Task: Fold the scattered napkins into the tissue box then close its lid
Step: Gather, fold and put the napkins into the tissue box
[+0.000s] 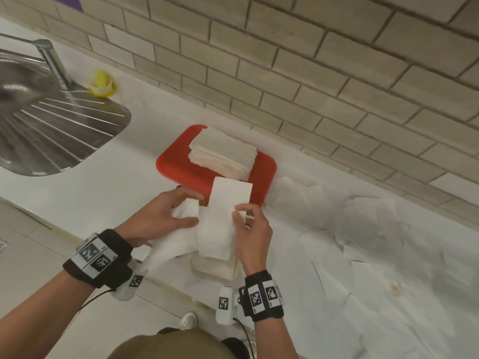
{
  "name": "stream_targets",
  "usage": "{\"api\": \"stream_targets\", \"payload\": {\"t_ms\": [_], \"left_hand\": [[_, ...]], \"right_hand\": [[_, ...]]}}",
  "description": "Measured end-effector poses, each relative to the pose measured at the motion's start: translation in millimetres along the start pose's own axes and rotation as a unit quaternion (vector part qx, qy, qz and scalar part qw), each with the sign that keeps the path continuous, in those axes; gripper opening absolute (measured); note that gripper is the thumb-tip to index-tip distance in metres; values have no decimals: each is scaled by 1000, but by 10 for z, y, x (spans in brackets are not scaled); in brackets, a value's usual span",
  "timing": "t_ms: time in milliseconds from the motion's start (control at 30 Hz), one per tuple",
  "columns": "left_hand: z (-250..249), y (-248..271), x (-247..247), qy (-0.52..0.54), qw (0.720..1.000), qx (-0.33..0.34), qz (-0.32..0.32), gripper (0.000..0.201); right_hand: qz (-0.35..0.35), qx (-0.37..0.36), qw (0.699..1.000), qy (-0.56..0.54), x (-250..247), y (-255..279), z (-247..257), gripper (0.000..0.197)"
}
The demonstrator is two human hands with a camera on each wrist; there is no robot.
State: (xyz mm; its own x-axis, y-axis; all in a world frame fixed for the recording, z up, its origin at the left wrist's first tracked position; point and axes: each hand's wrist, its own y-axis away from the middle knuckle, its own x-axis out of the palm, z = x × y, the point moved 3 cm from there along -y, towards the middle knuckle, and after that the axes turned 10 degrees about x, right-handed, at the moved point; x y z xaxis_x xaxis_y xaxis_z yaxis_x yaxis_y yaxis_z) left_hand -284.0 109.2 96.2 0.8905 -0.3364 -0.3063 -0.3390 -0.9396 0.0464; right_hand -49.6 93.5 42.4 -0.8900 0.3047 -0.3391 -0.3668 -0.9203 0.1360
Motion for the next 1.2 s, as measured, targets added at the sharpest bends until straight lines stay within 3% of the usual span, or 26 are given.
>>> {"api": "stream_targets", "payload": {"t_ms": [67, 133, 233, 333, 433, 500, 567, 633, 700, 733, 867, 933, 1067, 1200], "left_hand": [[39, 43, -69, -7, 1000, -6, -7, 39], [88, 88, -148, -26, 999, -6, -20, 41], [118, 137, -227, -11, 998, 14, -57, 52], [80, 163, -223, 41, 994, 39, -92, 51], [88, 174, -177, 87, 989, 41, -111, 42], [88, 173, -137, 94, 988, 53, -112, 36], [75, 168, -72, 97, 989, 55, -101, 27], [57, 158, 22, 114, 988, 47, -90, 19], [61, 135, 105, 132, 988, 42, -73, 18], [86, 126, 130, 132, 989, 38, -54, 24], [211, 113, 188, 77, 993, 14, 91, 89], [218, 103, 233, 64, 987, 35, 140, 105], [255, 55, 282, 39, 983, 64, 165, 99], [385, -12, 304, -61, 976, 102, 184, 87]], "right_hand": [[-14, 15, 998, 53, 19, -10, -138, 21], [20, 12, 989, 144, 105, -1, -232, 22], [121, 14, 939, 320, 316, 86, -283, 40], [113, 0, 917, 383, 383, 157, -253, 44], [38, -51, 946, 317, 263, 223, -112, 28], [29, -12, 983, 181, 151, 284, 4, 36], [134, 107, 985, 3, 158, 339, 93, 59], [217, 163, 956, -113, 218, 388, 77, 50], [190, 136, 967, -100, 234, 364, 53, 26], [160, 123, 977, -68, 235, 328, 11, 22], [117, 126, 985, -7, 211, 188, -181, 38], [112, 120, 986, 21, 188, 125, -252, 35], [107, 114, 987, 41, 166, 56, -335, 31], [92, 130, 986, 48, 150, 8, -383, 28]]}}
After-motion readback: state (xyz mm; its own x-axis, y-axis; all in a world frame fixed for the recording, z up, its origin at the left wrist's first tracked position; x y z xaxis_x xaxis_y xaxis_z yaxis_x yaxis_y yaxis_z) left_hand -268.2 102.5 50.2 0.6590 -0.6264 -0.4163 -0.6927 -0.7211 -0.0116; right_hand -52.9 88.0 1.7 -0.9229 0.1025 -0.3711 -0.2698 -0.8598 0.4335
